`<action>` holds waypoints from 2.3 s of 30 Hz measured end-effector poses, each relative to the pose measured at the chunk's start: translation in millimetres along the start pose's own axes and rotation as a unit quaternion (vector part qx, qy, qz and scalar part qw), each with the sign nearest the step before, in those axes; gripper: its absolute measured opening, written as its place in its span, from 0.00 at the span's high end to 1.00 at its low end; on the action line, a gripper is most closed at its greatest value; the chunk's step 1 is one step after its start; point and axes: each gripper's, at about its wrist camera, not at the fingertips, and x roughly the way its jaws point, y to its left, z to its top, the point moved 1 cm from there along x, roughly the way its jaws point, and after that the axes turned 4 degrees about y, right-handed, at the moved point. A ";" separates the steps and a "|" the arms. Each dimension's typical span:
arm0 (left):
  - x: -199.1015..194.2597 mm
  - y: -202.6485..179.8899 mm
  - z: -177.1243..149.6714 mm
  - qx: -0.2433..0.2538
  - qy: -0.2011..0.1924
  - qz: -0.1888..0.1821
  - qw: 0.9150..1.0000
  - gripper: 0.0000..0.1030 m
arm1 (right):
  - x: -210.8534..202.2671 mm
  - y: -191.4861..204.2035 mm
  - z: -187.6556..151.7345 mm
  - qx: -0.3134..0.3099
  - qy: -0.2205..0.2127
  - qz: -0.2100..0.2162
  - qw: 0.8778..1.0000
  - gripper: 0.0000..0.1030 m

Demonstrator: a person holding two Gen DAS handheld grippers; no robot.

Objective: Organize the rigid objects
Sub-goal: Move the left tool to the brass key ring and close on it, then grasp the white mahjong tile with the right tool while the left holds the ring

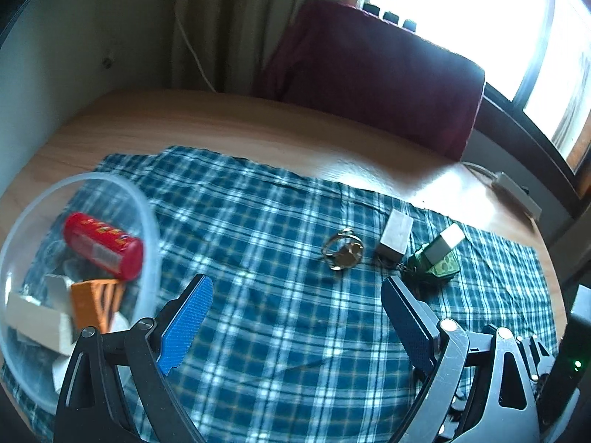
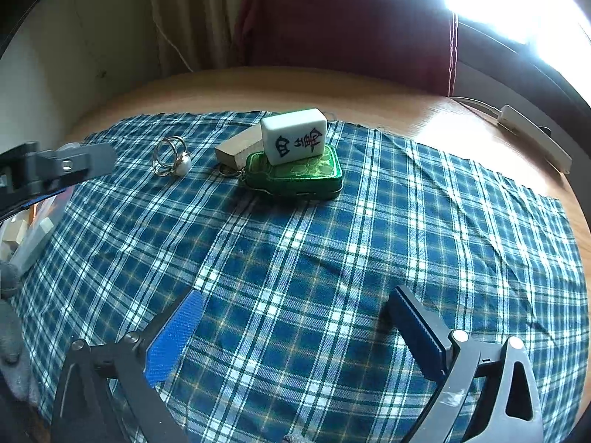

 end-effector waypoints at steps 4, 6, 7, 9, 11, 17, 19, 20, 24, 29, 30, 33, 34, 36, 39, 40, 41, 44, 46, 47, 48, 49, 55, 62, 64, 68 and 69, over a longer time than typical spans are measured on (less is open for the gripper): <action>10.8 -12.2 4.6 0.012 0.010 -0.003 1.000 0.10 | 0.8 0.5 -0.2 -0.005 0.000 -0.003 1.000 0.00; 16.1 -16.3 7.5 0.014 0.013 -0.002 1.000 0.11 | 1.0 1.0 -0.5 -0.006 0.000 -0.004 1.000 0.00; 19.0 -19.0 9.1 0.017 0.014 0.000 1.000 0.11 | 1.0 1.3 -0.8 -0.007 0.000 -0.004 1.000 0.00; 23.1 -23.3 11.3 0.021 0.015 0.001 1.000 0.11 | 1.0 2.4 -0.8 -0.008 0.000 -0.004 1.000 0.00; 28.2 -27.1 13.2 0.027 0.017 0.001 0.999 0.14 | 0.7 2.4 -1.1 -0.008 -0.001 -0.004 1.000 0.00; 47.2 -34.1 17.0 0.036 0.035 0.005 0.999 0.30 | 1.3 3.5 -1.3 -0.009 -0.003 -0.003 1.000 0.00; 53.1 -36.0 17.1 0.039 0.040 0.004 0.998 0.32 | 1.3 3.6 -1.7 -0.010 -0.003 -0.003 1.000 0.00; 54.9 -36.9 16.8 0.040 0.041 0.003 0.998 0.32 | 1.5 4.1 -1.8 -0.010 -0.003 -0.003 1.000 0.00; 64.9 -41.2 19.2 0.042 0.048 -0.002 0.998 0.43 | 0.6 3.2 -1.7 -0.010 -0.003 -0.003 1.000 0.00; 74.3 -47.6 24.1 0.045 0.046 -0.005 0.998 0.52 | 0.3 3.8 -2.2 -0.019 -0.007 0.001 1.000 0.00; 75.5 -47.5 24.6 0.044 0.045 -0.007 0.998 0.56 | -0.1 3.8 -2.3 -0.019 -0.008 0.001 1.000 0.00; 78.6 -43.4 26.8 0.038 0.042 -0.015 0.998 0.65 | 0.1 3.9 -2.4 -0.019 -0.008 0.000 1.000 0.00; 77.7 -38.5 27.0 0.037 0.040 -0.016 0.998 0.65 | -0.1 3.6 -2.2 -0.020 -0.008 0.001 1.000 0.00; 77.5 -36.9 26.0 0.039 0.036 -0.015 0.998 0.65 | 0.0 3.8 -2.2 -0.020 -0.008 0.001 1.000 0.00; 70.7 -37.3 21.4 0.046 0.030 -0.009 0.998 0.65 | 0.0 4.0 -2.2 -0.020 -0.008 0.001 1.000 0.00; 69.0 -37.6 20.3 0.048 0.027 -0.008 0.998 0.65 | 0.4 4.2 -2.4 -0.020 -0.008 0.001 1.000 0.00; 65.5 -39.0 18.9 0.050 0.024 -0.007 0.998 0.65 | 0.0 3.9 -2.5 -0.021 -0.009 0.001 1.000 0.00; 53.7 -37.1 15.5 0.048 0.009 -0.001 0.999 0.65 | 0.5 4.2 -3.4 -0.021 -0.009 0.000 1.000 0.00; 46.9 -35.3 14.8 0.044 -0.001 0.000 0.999 0.65 | 0.0 3.9 -3.1 -0.022 -0.009 0.001 1.000 0.00; 42.0 -33.3 13.6 0.042 -0.006 0.000 0.999 0.65 | 0.0 3.9 -3.1 -0.022 -0.009 0.001 1.000 0.00; 39.6 -32.8 13.1 0.039 -0.010 0.000 0.999 0.65 | 0.0 3.9 -3.0 -0.022 -0.009 0.001 1.000 0.00; 37.3 -31.5 12.7 0.037 -0.013 0.000 0.999 0.65 | -0.1 3.9 -2.9 -0.022 -0.009 0.001 1.000 0.00; 27.2 -21.7 15.7 0.029 -0.020 -0.009 0.999 0.65 | -1.0 5.9 -5.0 -0.022 -0.010 0.003 1.000 0.00; 16.4 -5.9 15.6 0.010 -0.022 -0.022 0.999 0.65 | -0.1 0.0 1.8 -0.021 -0.010 0.006 1.000 0.07; 11.2 -2.0 16.0 0.006 -0.025 -0.026 0.999 0.65 | -1.5 -3.0 10.0 -0.013 -0.009 0.005 1.000 0.10; 3.4 0.5 16.5 0.002 -0.032 -0.032 0.999 0.65 | -10.5 -6.6 26.0 -0.008 -0.030 0.004 1.000 0.11; 2.7 1.0 16.5 0.001 -0.032 -0.032 0.999 0.65 | -13.5 -6.4 31.5 -0.010 -0.039 0.004 0.999 0.11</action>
